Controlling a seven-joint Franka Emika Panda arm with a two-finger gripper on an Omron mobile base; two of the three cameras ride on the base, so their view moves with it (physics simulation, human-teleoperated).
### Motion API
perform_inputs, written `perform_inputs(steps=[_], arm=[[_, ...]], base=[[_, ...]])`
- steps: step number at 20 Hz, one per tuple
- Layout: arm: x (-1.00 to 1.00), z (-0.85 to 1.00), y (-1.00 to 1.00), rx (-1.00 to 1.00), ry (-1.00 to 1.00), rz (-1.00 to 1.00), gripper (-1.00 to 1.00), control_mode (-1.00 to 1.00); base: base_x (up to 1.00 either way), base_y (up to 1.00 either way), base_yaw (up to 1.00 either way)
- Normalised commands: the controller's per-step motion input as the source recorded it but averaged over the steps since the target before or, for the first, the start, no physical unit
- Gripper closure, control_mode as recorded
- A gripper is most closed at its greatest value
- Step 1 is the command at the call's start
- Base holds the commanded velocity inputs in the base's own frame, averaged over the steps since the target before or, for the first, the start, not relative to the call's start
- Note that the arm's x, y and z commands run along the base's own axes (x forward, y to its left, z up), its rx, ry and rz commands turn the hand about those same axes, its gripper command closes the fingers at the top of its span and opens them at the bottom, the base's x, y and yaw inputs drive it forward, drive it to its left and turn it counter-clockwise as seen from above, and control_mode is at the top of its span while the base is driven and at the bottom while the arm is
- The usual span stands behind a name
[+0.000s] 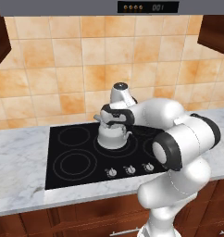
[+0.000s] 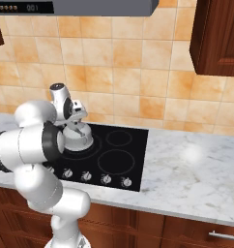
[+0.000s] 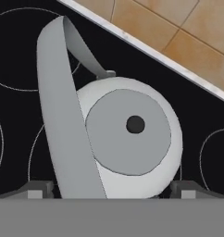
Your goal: The kettle is done boiling. Turn off the stove, then wait for 300 timesteps before moving the kettle to the dining table.
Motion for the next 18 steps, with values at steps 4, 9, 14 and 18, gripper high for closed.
perform_inputs(steps=[4, 9, 14, 18], arm=[[0.11, -0.13, 0.15, 0.0, 0.01, 0.0, 1.0, -1.0], [0.0, -0.01, 0.01, 0.0, 0.0, 0.0, 1.0, -1.0], [-0.02, 0.01, 0.06, -0.03, -0.08, 0.0, 1.0, -1.0], [-0.26, 0.2, 0.0, -0.09, -0.25, 0.0, 1.0, -1.0]], base=[[0.0, 0.0, 0.0], [0.0, 0.0, 0.0], [0.0, 0.0, 0.0], [0.0, 0.0, 0.0]])
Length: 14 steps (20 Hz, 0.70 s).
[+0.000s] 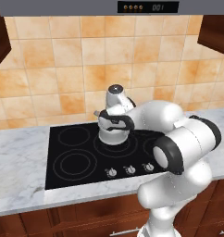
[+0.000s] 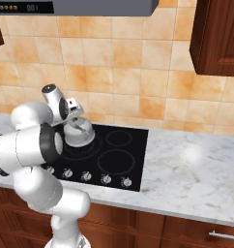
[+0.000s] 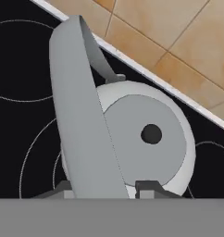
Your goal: The kettle is done boiling. Turn off the stove, then wait for 300 timesteps before moving the kettle to the dining table.
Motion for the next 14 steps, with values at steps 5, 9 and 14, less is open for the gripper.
perform_inputs(steps=[5, 9, 14], arm=[[-0.25, 0.29, 0.02, -0.08, -0.17, 0.0, 1.0, -1.0], [-0.08, 0.43, 0.0, -0.01, -0.06, 0.0, 1.0, -1.0], [-0.01, 0.54, -0.04, 0.0, 0.0, -0.01, 1.0, -1.0]], base=[[0.0, 0.0, 0.0], [0.0, 0.0, 0.0], [0.0, 0.0, 0.0]])
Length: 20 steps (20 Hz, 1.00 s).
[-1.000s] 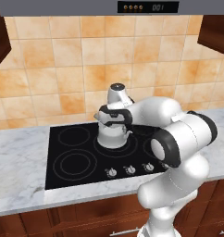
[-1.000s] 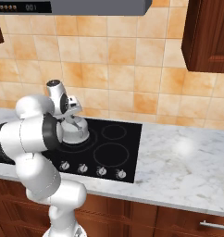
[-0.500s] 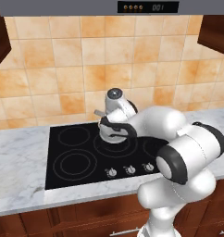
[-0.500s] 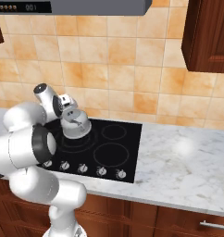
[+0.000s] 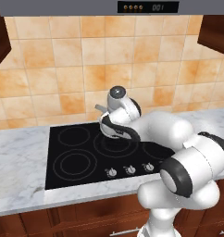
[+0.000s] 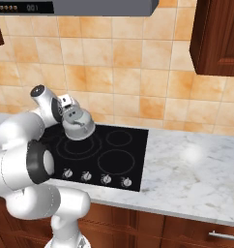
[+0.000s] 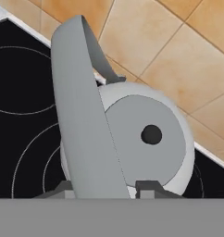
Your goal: The kettle is done boiling. Turn off the stove, then wait for 300 timesteps before moving the kettle to the dining table.
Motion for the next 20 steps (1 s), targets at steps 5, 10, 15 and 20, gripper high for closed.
perform_inputs(steps=[5, 10, 15, 20], arm=[[-0.01, 0.47, -0.16, 0.0, 0.0, 0.0, 1.0, -1.0], [-0.15, 0.49, -0.23, 0.0, 0.0, -0.01, 1.0, -1.0], [-0.22, 0.52, -0.22, 0.0, 0.0, -0.01, 1.0, -1.0], [-0.26, 0.49, -0.2, 0.0, -0.01, -0.01, 1.0, -1.0]], base=[[0.0, 0.0, 0.0], [0.0, 0.0, 0.0], [0.0, 0.0, 0.0], [0.0, 0.0, 0.0]])
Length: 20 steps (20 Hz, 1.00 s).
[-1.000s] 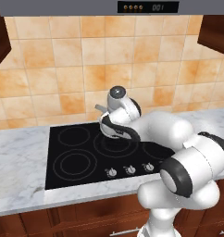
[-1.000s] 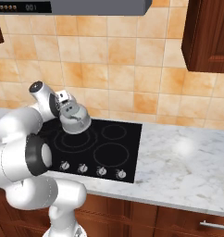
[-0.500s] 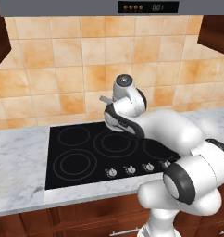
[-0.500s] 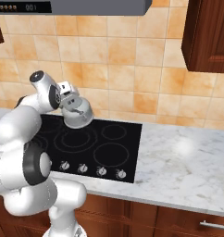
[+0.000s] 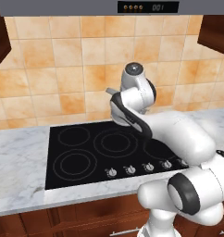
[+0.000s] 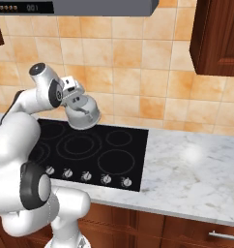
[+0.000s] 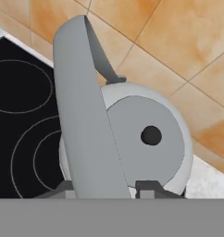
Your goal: The kettle is done boiling. Turn off the stove, then wait for 300 timesteps before moving the kettle to the dining table.
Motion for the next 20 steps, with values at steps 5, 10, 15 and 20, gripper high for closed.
perform_inputs(steps=[5, 10, 15, 20], arm=[[-0.28, 0.49, -0.2, 0.0, -0.02, 0.0, 1.0, -1.0], [-0.24, 0.34, -0.15, 0.0, -0.03, 0.0, 1.0, -1.0], [0.0, 0.0, 0.0, 0.0, 0.0, 0.0, 1.0, -1.0], [0.0, 0.0, 0.0, 0.0, 0.0, 0.0, 1.0, 1.0]], base=[[0.0, 0.0, 0.0], [0.0, 0.0, 0.0], [0.0, 0.0, 0.0], [-0.33, -0.11, -0.08]])
